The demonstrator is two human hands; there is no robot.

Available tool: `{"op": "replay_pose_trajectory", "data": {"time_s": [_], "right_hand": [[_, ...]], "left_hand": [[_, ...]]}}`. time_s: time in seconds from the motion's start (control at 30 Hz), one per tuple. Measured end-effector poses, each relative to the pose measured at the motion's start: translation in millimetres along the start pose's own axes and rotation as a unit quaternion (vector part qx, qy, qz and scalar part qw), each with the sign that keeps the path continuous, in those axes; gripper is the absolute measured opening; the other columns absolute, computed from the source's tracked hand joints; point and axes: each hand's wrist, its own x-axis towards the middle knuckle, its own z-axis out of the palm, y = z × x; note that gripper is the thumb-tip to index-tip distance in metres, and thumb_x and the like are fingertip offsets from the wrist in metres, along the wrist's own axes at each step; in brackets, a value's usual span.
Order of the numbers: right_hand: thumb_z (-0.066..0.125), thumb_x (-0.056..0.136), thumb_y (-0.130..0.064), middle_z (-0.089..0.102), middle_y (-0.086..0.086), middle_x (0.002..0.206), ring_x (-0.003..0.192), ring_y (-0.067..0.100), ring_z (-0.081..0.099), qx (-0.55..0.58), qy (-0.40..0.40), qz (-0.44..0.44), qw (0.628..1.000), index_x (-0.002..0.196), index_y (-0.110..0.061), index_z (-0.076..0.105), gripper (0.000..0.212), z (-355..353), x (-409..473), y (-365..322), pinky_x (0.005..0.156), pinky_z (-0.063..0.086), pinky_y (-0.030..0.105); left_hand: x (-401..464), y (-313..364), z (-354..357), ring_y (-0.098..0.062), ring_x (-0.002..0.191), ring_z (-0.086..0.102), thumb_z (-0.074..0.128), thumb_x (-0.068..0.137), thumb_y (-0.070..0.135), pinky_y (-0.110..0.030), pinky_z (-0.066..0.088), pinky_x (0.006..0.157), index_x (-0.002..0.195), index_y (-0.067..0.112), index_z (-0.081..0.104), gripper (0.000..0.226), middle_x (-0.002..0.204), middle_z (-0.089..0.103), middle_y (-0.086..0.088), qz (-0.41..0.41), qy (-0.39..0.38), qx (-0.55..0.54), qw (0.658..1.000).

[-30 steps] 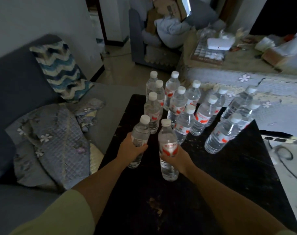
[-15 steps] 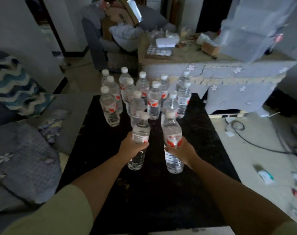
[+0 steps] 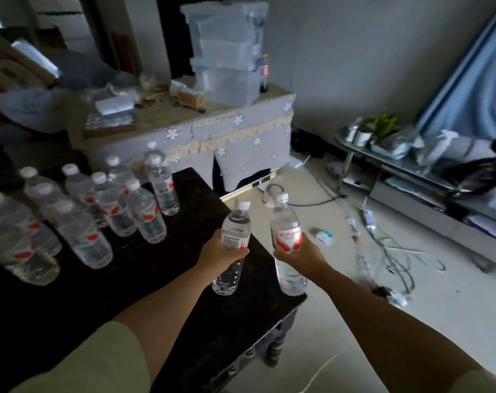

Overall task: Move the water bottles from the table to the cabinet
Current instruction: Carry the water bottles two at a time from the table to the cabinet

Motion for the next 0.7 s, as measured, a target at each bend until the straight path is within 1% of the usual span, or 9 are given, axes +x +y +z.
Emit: {"op": "replay_pose_trajectory", "data": {"time_s": [0.07, 0.17, 0.23, 0.3, 0.4, 0.47, 0.53, 0.6, 0.7], "right_hand": [[0.081, 0.064, -0.046, 0.068, -0.002, 0.105, 0.095, 0.019, 0.065, 0.014, 0.030, 0.026, 0.999, 0.119, -0.023, 0.053, 0.066, -22, -6, 11, 0.086, 0.054, 0.035], [0.082, 0.065, -0.044, 0.069, -0.001, 0.103, 0.093, 0.018, 0.066, 0.048, 0.095, 0.066, 0.992, 0.117, -0.022, 0.055, 0.062, -55, -22, 31, 0.086, 0.055, 0.036], [0.082, 0.065, -0.042, 0.069, -0.001, 0.099, 0.089, 0.017, 0.066, 0.045, 0.138, 0.087, 0.986, 0.115, -0.021, 0.056, 0.059, -75, -35, 44, 0.078, 0.052, 0.030], [0.082, 0.065, -0.040, 0.069, -0.003, 0.096, 0.086, 0.015, 0.065, 0.048, 0.192, 0.109, 0.974, 0.112, -0.022, 0.057, 0.056, -93, -51, 57, 0.072, 0.049, 0.027], [0.082, 0.068, -0.035, 0.069, -0.004, 0.094, 0.087, 0.017, 0.066, 0.058, 0.256, 0.137, 0.955, 0.108, -0.023, 0.058, 0.048, -112, -79, 73, 0.071, 0.047, 0.026], [0.081, 0.072, -0.034, 0.069, -0.003, 0.097, 0.086, 0.017, 0.064, 0.068, 0.291, 0.161, 0.941, 0.111, -0.022, 0.058, 0.047, -123, -101, 84, 0.066, 0.044, 0.023], [0.080, 0.072, -0.039, 0.068, -0.001, 0.101, 0.089, 0.018, 0.063, 0.079, 0.329, 0.191, 0.922, 0.115, -0.020, 0.056, 0.052, -132, -125, 98, 0.071, 0.044, 0.025], [0.080, 0.071, -0.040, 0.068, -0.001, 0.102, 0.090, 0.018, 0.063, 0.086, 0.361, 0.227, 0.901, 0.116, -0.019, 0.056, 0.055, -138, -151, 111, 0.076, 0.044, 0.027], [0.078, 0.057, -0.053, 0.070, -0.002, 0.100, 0.092, 0.019, 0.067, 0.109, 0.401, 0.258, 0.872, 0.114, -0.019, 0.059, 0.069, -143, -191, 135, 0.083, 0.053, 0.034]], "left_hand": [[9, 19, 22, -0.018, 0.094, 0.065, 0.082, 0.070, 0.026, -0.027, 0.047, 0.078, 0.119, 0.018, 0.056, 0.056, 0.103, 0.067, 0.000, 0.028, -0.034, 0.013, 0.999], [23, 49, 59, -0.018, 0.091, 0.065, 0.082, 0.070, 0.030, -0.027, 0.049, 0.080, 0.115, 0.018, 0.056, 0.053, 0.100, 0.067, 0.000, 0.055, -0.093, 0.041, 0.993], [29, 67, 82, -0.018, 0.093, 0.064, 0.080, 0.070, 0.034, -0.028, 0.050, 0.080, 0.113, 0.021, 0.056, 0.051, 0.100, 0.068, 0.002, 0.076, -0.131, 0.059, 0.987], [33, 84, 107, -0.017, 0.093, 0.064, 0.079, 0.070, 0.037, -0.025, 0.048, 0.077, 0.112, 0.022, 0.055, 0.050, 0.099, 0.068, 0.004, 0.101, -0.175, 0.073, 0.977], [32, 103, 140, -0.016, 0.093, 0.063, 0.079, 0.069, 0.040, -0.024, 0.045, 0.074, 0.111, 0.024, 0.056, 0.050, 0.099, 0.068, 0.005, 0.130, -0.229, 0.088, 0.961], [28, 114, 164, -0.016, 0.092, 0.064, 0.080, 0.069, 0.038, -0.023, 0.045, 0.074, 0.110, 0.024, 0.057, 0.049, 0.099, 0.069, 0.005, 0.154, -0.270, 0.098, 0.945], [21, 122, 191, -0.017, 0.093, 0.065, 0.081, 0.068, 0.035, -0.024, 0.047, 0.076, 0.109, 0.021, 0.058, 0.049, 0.098, 0.070, 0.004, 0.181, -0.315, 0.110, 0.925], [9, 130, 216, -0.018, 0.096, 0.066, 0.084, 0.067, 0.035, -0.026, 0.050, 0.082, 0.110, 0.020, 0.059, 0.052, 0.101, 0.071, 0.004, 0.199, -0.359, 0.115, 0.905], [-18, 141, 253, -0.018, 0.098, 0.065, 0.086, 0.064, 0.037, -0.028, 0.049, 0.085, 0.114, 0.021, 0.058, 0.059, 0.104, 0.070, 0.005, 0.225, -0.420, 0.121, 0.871]]}}
